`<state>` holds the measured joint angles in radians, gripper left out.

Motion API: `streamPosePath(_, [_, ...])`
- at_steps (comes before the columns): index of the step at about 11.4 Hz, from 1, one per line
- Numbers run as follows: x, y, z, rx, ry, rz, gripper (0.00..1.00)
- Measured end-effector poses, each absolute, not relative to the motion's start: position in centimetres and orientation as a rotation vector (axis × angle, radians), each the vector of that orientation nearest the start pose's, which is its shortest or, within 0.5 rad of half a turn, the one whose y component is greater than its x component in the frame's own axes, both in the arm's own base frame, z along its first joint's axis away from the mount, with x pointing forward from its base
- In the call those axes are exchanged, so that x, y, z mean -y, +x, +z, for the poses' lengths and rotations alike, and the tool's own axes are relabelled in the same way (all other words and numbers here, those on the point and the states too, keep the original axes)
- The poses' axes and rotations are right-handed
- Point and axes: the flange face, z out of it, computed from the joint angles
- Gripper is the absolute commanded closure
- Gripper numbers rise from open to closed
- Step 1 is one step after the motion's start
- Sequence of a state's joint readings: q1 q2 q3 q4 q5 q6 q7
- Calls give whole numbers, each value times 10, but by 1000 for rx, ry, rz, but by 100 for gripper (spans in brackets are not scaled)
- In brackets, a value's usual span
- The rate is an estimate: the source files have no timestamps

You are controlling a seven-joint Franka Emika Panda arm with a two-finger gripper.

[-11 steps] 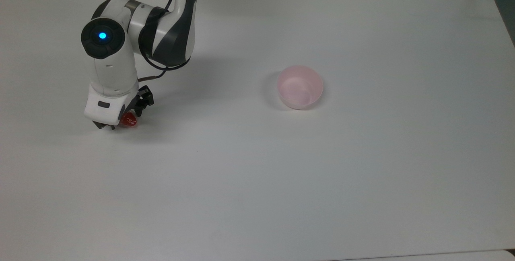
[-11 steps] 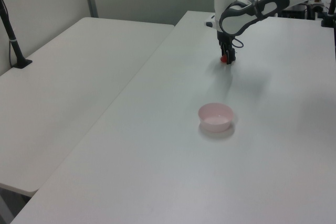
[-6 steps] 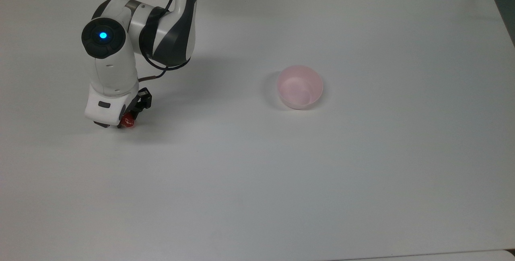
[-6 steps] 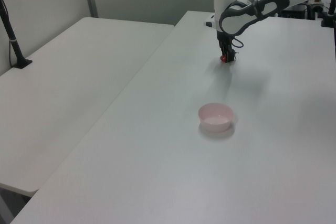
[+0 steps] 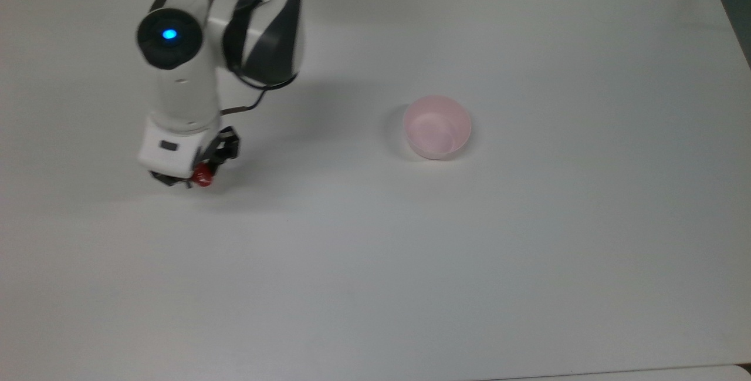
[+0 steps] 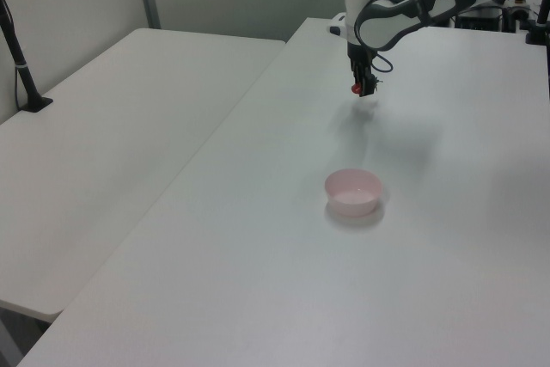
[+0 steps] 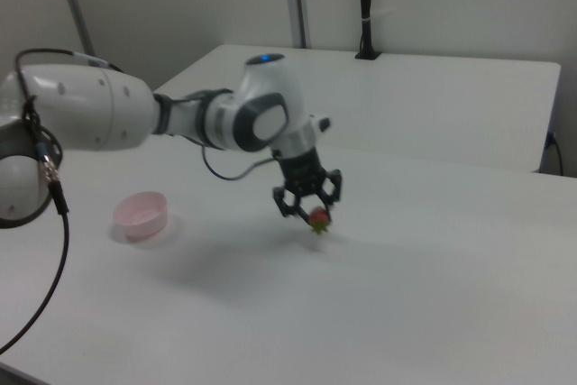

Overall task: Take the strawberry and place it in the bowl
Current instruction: 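Carry the strawberry over the pink bowl and lower it inside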

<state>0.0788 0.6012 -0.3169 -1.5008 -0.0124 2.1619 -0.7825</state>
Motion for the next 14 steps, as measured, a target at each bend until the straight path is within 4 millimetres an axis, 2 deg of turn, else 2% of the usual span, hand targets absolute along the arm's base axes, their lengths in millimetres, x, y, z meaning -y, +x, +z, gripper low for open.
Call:
streamPosePath(1, [104, 702, 351, 959, -3181, 25, 71])
streamPosePath(3, [30, 695, 394, 872, -3161, 30, 71])
streamPosePath(4, [2, 688, 409, 864, -3148, 45, 71])
streamPosePath(6, [-68, 669, 430, 865, -3114, 118, 71])
streamPosePath(7, [-107, 658, 434, 872, -3105, 146, 71])
streamPosePath(9, [-174, 634, 419, 884, -3104, 198, 67])
streamPosePath(10, [-203, 622, 402, 866, -3116, 242, 38])
streamPosePath(11, [-221, 617, 387, 838, -3134, 254, 0])
streamPosePath(12, [-234, 617, 370, 795, -3160, 232, 0])
streamPosePath(14, [-242, 623, 345, 682, -3207, 199, 0])
